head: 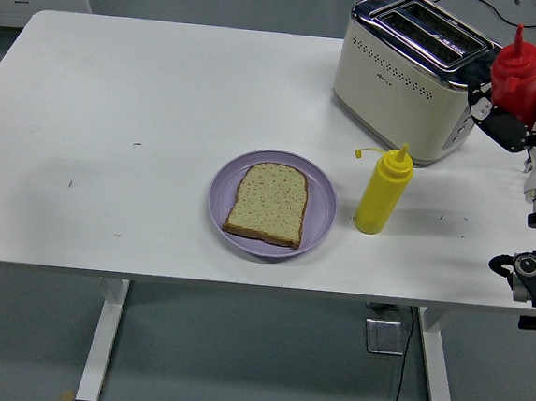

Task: Pick up the cup,pour liquid into bread,place the cup on the desk

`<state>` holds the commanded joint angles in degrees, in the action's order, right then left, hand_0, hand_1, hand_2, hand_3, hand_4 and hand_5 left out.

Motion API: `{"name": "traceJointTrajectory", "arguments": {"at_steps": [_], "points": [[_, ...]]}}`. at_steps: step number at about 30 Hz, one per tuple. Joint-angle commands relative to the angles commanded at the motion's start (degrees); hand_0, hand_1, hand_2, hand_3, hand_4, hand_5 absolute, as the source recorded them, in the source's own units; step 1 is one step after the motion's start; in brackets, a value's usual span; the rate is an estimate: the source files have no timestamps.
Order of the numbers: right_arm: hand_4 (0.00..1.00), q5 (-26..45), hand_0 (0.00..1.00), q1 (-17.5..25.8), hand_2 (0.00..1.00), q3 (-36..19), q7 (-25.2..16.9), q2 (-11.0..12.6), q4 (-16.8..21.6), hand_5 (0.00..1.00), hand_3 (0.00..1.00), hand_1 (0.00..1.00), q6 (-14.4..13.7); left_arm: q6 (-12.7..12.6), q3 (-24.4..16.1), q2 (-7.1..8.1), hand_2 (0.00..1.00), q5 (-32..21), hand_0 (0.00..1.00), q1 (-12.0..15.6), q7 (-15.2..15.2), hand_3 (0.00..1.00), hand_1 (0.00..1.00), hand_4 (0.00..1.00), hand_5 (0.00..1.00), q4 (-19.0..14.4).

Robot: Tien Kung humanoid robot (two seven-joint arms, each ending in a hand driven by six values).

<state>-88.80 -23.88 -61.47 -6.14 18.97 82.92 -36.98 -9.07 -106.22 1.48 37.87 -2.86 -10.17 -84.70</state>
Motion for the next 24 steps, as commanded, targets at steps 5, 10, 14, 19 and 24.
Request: {"name": "traceJointTrajectory", "arguments": {"at_steps": [5, 10, 14, 19, 24], "points": [[0.631, -11.9, 0.027, -3.9, 0.231, 4.0, 6.2, 1.0, -0.6, 0.022, 0.335, 0.085, 0.0, 0.0, -0.2, -0.03, 0.728, 0.0, 0.721, -0.1, 0.0, 0.665, 0.735, 0.639, 0.998, 0.0], [0.631, -23.8, 0.027, -7.5, 0.231, 8.1, 12.6, 1.3, -2.6, 0.022, 0.335, 0.085, 0.2, 0.0, -0.3, -0.13, 0.728, 0.0, 0.721, -0.1, 0.0, 0.665, 0.735, 0.639, 0.998, 0.0], [0.607, -33.8, 0.043, -10.3, 0.233, 10.6, 16.2, 1.3, -4.0, 0.027, 0.338, 0.097, 1.6, 0.0, -0.5, -0.15, 0.729, 0.0, 0.721, -0.1, 0.0, 0.665, 0.735, 0.637, 0.998, 0.0], [0.585, -41.2, 0.046, -14.1, 0.234, 13.6, 18.4, 1.3, -5.6, 0.036, 0.339, 0.098, 4.0, 0.0, -0.5, -0.21, 0.728, 0.0, 0.721, -0.1, 0.0, 0.665, 0.735, 0.638, 0.998, 0.0], [0.566, -41.2, 0.052, -17.6, 0.235, 16.9, 19.8, 2.1, -6.7, 0.033, 0.340, 0.098, 6.5, 0.1, -0.7, -0.25, 0.729, 0.0, 0.721, -0.1, 0.0, 0.664, 0.735, 0.639, 0.998, 0.0]]}}
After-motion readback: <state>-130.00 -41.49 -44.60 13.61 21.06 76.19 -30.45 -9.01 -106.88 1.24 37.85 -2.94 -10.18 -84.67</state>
